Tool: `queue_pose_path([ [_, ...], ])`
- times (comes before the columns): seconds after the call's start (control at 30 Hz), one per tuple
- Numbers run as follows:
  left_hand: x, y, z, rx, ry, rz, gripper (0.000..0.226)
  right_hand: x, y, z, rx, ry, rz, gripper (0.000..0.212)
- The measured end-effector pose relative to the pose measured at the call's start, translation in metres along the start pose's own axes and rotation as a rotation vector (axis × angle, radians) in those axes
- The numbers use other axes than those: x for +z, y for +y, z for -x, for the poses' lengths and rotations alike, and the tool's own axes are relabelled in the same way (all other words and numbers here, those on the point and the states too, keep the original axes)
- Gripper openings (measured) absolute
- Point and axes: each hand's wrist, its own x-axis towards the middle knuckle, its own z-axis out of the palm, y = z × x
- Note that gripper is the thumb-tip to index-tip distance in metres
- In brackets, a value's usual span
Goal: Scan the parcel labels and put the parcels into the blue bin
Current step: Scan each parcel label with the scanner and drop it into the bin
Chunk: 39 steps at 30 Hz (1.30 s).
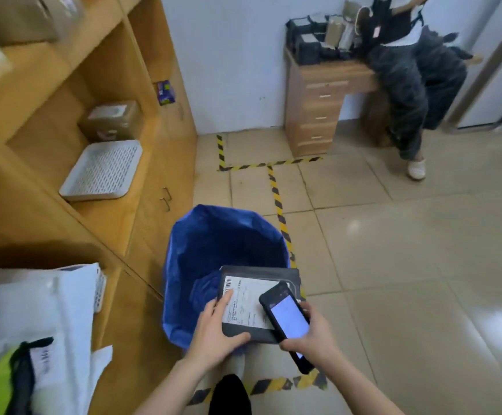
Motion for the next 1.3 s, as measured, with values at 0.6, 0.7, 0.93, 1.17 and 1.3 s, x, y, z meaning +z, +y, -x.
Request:
queue_pose_path([
  [0.6,0.072,-0.284,-0.310,-0.429,-0.165,0.025,0.115,0.227,0.070,-0.385,0.380,-0.173,0.105,0.089],
  [0.7,0.115,-0.328,-0.348,-0.449,-0.199,-0.003,0.117,0.256,0.127,-0.440,0.414,-0.183,0.057,0.083],
  [0.93,0.194,-0.406,-0.418,-0.508,-0.167,0.039,0.116,0.311,0.219,-0.541,0.419,-0.193,0.069,0.081],
  [1.17,0.209,-0.430,-0.449,-0.488,-0.203,-0.121,0.114,0.335,0.244,-0.573,0.420,-0.169,0.115,0.079],
  [1.3,0.193,-0.409,-0.442,-0.479,-0.277,-0.245,0.106,0.326,0.221,-0.557,0.433,-0.185,0.161,0.082],
])
